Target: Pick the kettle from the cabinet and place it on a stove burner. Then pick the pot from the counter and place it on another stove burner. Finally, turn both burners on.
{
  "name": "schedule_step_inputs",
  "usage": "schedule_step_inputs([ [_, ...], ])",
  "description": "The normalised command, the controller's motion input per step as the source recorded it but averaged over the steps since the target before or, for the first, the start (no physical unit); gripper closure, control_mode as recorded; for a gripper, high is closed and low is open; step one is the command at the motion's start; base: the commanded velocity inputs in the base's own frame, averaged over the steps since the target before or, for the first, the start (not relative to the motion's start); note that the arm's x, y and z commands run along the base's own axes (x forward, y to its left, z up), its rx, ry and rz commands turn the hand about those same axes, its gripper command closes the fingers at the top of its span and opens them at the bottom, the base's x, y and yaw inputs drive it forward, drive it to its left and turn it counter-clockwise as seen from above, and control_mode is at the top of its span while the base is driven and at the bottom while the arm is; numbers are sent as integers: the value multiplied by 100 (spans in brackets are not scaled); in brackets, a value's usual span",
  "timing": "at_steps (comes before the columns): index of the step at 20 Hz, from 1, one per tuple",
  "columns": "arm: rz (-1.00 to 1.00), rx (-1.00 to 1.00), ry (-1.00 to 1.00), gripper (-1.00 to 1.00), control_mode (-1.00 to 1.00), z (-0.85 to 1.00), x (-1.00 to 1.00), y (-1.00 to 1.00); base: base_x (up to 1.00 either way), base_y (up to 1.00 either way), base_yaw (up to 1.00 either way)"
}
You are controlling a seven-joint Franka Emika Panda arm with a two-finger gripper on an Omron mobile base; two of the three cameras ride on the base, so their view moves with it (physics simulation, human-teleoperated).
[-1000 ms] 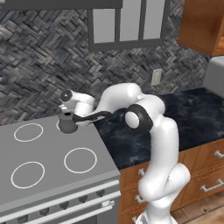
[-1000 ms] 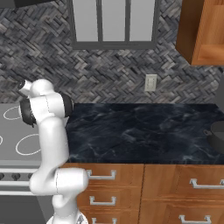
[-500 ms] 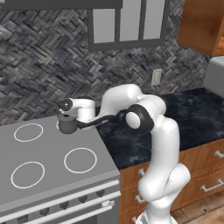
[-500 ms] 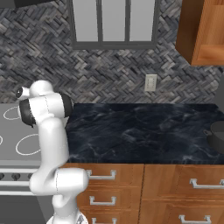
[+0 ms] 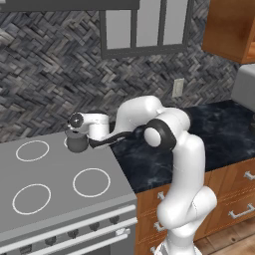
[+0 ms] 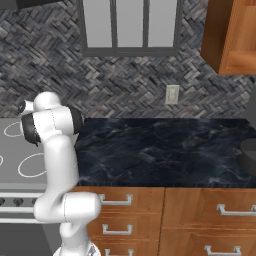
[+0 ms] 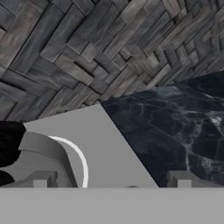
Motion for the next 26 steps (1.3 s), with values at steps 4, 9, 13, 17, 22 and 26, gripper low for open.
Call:
schedule_step_inputs([
  [4, 0, 0, 0, -100, -100, 0, -3, 1, 0, 0, 0],
  [9, 0, 0, 0, -100, -100, 0, -14, 3, 0, 0, 0],
  [13, 0, 0, 0, -100, -100, 0, -15, 5, 0, 0, 0],
  [17, 0, 0, 0, -100, -100, 0, -16, 5, 0, 0, 0],
  [22, 0, 0, 0, -100, -100, 0, -23, 8, 0, 0, 0],
  [26, 0, 0, 0, -100, -100, 0, -26, 12, 0, 0, 0],
])
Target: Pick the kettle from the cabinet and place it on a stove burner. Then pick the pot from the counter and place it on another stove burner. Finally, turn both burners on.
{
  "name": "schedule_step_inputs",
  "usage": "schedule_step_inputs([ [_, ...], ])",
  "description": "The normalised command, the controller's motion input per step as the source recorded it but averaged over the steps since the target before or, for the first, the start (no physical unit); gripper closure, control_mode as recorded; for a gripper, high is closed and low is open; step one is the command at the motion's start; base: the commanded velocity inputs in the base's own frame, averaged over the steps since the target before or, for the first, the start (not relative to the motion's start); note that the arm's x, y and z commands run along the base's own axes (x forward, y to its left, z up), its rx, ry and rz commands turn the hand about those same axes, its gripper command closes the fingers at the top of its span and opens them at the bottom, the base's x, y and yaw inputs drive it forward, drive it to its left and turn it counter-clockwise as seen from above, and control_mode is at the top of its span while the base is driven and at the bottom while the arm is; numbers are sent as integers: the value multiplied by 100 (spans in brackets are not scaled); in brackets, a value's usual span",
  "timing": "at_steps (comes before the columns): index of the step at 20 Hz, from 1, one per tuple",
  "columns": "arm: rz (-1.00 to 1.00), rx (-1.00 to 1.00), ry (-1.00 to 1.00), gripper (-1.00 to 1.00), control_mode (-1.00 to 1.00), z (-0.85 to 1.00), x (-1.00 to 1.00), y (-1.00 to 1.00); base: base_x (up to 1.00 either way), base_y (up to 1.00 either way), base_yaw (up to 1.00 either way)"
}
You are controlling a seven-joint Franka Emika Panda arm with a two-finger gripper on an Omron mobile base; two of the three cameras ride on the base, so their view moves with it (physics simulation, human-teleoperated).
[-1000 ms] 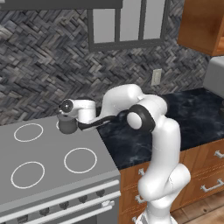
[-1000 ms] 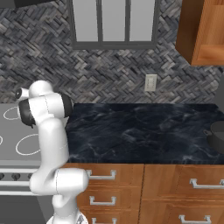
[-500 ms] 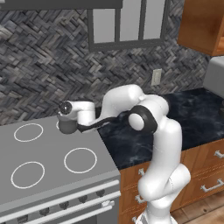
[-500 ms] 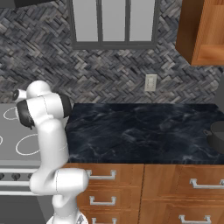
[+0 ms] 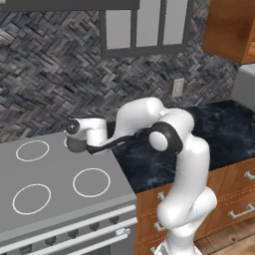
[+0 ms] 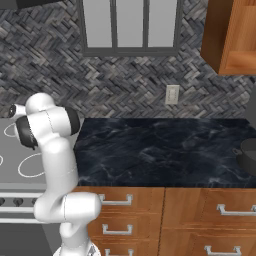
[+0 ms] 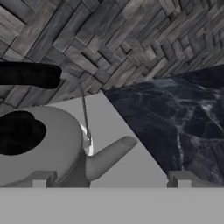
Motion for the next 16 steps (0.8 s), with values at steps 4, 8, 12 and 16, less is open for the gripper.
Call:
schedule_step_inputs([
  [4, 0, 0, 0, -100, -100, 0, -25, 14, 0, 0, 0],
  [8, 0, 0, 0, -100, -100, 0, -25, 15, 0, 0, 0],
  [12, 0, 0, 0, -100, -100, 0, -22, 18, 0, 0, 0],
  [16, 0, 0, 0, -100, -100, -4, -13, 17, 0, 0, 0],
])
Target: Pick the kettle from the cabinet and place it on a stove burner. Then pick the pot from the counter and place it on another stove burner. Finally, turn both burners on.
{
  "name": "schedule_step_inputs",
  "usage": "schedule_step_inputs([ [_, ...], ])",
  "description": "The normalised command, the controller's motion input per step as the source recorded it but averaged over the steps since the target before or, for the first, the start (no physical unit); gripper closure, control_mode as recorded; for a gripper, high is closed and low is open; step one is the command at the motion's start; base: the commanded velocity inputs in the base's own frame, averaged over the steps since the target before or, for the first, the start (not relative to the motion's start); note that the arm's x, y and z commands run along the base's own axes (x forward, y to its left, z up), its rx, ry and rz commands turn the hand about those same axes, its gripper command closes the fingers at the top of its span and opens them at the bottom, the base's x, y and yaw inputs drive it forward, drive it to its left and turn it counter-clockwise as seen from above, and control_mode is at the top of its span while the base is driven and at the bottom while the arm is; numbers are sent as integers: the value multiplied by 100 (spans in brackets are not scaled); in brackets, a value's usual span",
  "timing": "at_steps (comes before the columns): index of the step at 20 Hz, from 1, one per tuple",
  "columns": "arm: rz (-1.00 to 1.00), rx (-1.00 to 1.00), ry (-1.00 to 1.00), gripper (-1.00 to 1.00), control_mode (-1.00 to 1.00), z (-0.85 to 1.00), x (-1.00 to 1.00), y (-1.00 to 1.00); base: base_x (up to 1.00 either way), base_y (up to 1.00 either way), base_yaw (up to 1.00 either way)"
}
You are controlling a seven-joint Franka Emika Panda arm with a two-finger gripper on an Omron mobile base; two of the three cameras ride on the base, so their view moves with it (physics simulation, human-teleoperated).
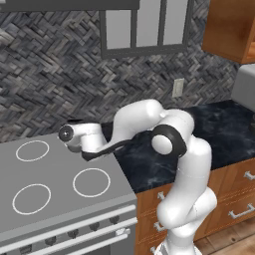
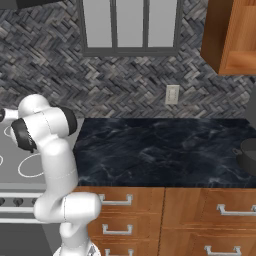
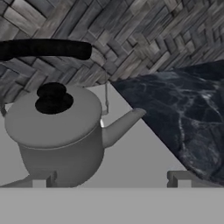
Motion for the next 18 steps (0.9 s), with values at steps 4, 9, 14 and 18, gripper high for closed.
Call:
schedule_step_inputs([
  [4, 0, 0, 0, -100, -100, -11, -5, 17, 0, 0, 0],
  [9, 0, 0, -2, -100, -100, -25, 0, 10, 0, 0, 0],
  [14, 0, 0, -7, -100, -100, -34, 0, 5, 0, 0, 0],
  [18, 0, 0, -5, -100, -100, -26, 0, 3, 0, 0, 0],
])
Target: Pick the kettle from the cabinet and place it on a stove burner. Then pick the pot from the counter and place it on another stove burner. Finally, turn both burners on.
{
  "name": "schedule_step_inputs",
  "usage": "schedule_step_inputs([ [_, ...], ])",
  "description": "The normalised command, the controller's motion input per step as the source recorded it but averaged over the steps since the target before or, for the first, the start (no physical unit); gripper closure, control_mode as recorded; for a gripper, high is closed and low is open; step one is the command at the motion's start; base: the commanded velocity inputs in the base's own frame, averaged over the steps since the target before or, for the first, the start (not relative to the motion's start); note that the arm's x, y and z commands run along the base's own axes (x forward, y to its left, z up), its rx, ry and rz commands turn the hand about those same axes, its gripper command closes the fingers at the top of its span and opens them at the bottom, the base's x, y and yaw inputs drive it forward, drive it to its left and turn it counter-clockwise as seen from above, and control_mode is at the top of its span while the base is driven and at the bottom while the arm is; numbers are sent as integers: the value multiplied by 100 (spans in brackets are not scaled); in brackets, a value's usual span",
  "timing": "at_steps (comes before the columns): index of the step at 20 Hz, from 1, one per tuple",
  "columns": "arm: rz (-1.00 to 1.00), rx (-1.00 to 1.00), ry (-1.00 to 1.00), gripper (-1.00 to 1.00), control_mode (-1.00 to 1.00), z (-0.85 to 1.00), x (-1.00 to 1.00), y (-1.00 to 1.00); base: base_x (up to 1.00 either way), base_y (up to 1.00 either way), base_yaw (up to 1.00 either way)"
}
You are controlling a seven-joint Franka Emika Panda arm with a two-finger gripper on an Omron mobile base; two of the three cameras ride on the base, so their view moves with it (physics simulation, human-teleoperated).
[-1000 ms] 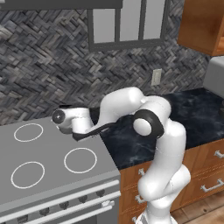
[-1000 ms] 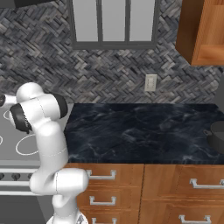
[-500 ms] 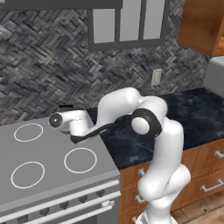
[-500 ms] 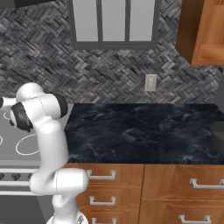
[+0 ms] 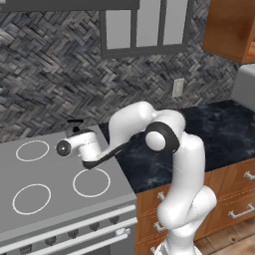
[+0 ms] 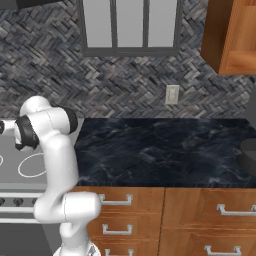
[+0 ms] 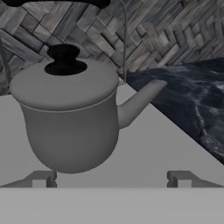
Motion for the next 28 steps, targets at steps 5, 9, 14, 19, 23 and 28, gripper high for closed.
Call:
schedule_step_inputs([
  [5, 0, 0, -1, -100, -100, -18, 0, 1, 0, 0, 0],
  [9, 0, 0, 0, -100, -100, -4, 3, 0, 0, 0, 0],
  [14, 0, 0, 0, -100, -100, 0, 10, 0, 0, 0, 0],
  [19, 0, 0, 0, -100, -100, 0, 10, 0, 0, 0, 0],
  [23, -1, 0, 0, -100, -100, -2, 10, 0, 0, 0, 0],
  [28, -1, 0, 0, -100, -100, -4, 11, 0, 0, 0, 0],
])
